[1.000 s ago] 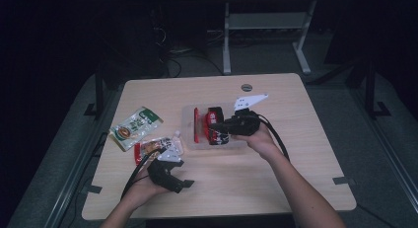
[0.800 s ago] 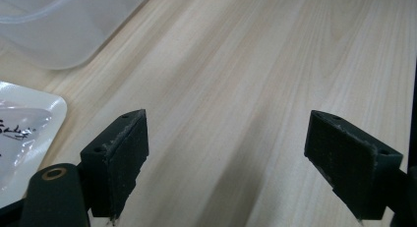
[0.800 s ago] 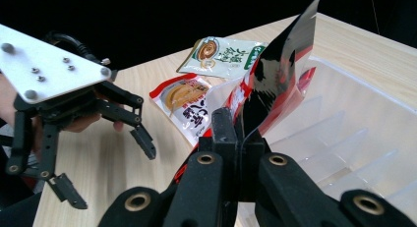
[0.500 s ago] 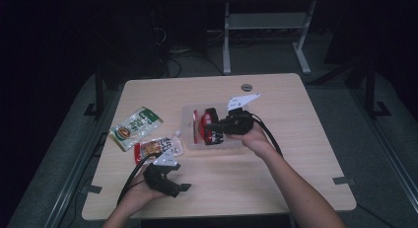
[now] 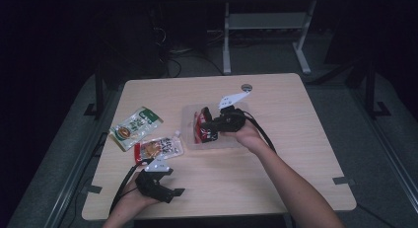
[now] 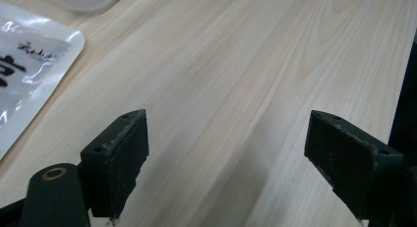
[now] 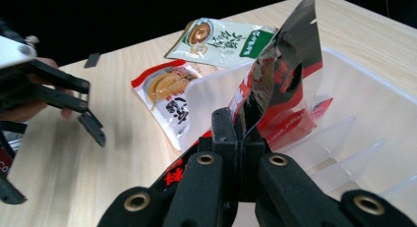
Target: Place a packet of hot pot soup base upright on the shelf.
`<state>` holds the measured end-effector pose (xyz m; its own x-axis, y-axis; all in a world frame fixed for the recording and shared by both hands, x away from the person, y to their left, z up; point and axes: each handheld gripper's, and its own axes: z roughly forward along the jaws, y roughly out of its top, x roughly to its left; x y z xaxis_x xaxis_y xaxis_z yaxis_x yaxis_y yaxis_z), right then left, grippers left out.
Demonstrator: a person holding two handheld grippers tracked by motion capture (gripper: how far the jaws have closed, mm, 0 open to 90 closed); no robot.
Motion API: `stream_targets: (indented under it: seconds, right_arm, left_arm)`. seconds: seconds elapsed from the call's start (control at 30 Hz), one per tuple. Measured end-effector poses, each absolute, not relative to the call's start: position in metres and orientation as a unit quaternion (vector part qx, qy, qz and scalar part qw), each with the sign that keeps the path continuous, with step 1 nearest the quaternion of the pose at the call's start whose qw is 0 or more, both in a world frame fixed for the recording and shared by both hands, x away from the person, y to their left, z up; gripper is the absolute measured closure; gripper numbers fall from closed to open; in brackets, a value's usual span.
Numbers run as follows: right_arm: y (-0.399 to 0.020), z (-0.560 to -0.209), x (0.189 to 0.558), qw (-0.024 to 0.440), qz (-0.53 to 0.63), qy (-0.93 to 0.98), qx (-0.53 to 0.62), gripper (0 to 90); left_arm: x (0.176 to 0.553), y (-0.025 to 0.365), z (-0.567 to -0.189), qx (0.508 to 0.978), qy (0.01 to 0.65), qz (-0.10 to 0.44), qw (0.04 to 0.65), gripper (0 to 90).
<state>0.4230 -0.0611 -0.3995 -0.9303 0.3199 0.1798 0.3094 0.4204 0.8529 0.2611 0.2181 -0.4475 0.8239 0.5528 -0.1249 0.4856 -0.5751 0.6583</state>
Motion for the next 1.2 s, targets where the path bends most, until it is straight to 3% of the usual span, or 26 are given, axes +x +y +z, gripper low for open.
stream_targets:
  seconds: [0.53, 1.1, 1.2]
  right_arm:
    - [-0.052, -0.405, 0.435, 0.008, 0.507, 0.84, 0.193, 88.1]
    - [-0.057, -0.391, 0.425, 0.006, 0.522, 0.826, 0.212, 46.0]
    - [-0.061, -0.387, 0.422, 0.012, 0.526, 0.823, 0.212, 42.8]
  left_arm:
    - [0.248, 0.232, -0.448, 0.879, 0.318, 0.059, 0.35, 16.4]
    - [0.255, 0.228, -0.447, 0.884, 0.306, 0.056, 0.349, 16.8]
    - [0.258, 0.226, -0.447, 0.883, 0.304, 0.054, 0.354, 17.0]
